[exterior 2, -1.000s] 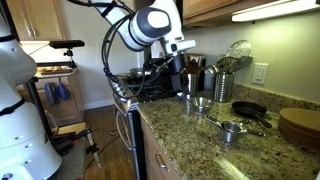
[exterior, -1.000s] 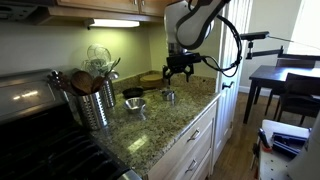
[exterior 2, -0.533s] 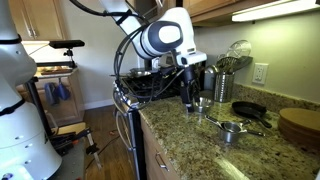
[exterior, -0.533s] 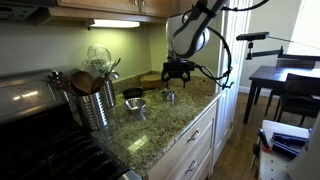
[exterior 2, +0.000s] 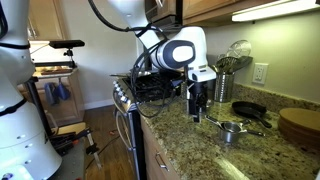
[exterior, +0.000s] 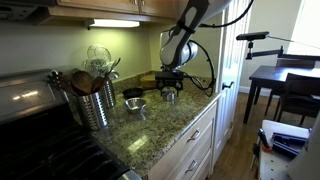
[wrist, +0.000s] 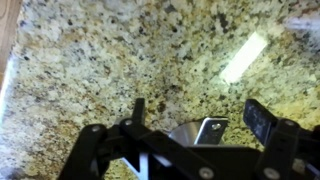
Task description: Seperate the silver pots.
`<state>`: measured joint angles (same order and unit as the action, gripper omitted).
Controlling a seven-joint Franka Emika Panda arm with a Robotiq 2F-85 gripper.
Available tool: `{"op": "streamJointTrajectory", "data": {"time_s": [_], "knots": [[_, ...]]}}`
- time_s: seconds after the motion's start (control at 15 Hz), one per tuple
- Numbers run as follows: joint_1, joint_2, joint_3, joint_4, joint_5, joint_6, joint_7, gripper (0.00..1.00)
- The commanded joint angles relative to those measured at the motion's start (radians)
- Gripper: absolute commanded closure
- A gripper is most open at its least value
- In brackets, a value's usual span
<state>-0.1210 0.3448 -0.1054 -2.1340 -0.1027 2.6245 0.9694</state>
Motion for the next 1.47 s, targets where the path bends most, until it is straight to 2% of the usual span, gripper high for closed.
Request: {"op": "streamJointTrajectory", "data": {"time_s": [0.0,0.6,0.67,0.73,0.93,1.4], "knots": [[0.042,0.051,-0.051,0.068,0.027,-0.006,-0.021,0.00],[0.041,0.138,-0.084,0.164,0.072,-0.018,-0.041,0.00],[0.041,0.144,-0.087,0.168,0.077,-0.019,-0.042,0.04],[0.041,0.148,-0.091,0.174,0.082,-0.019,-0.043,0.23],[0.045,0.159,-0.100,0.183,0.085,-0.022,-0.045,0.36],[0.052,0.174,-0.106,0.197,0.080,-0.030,-0.046,0.84]]}}
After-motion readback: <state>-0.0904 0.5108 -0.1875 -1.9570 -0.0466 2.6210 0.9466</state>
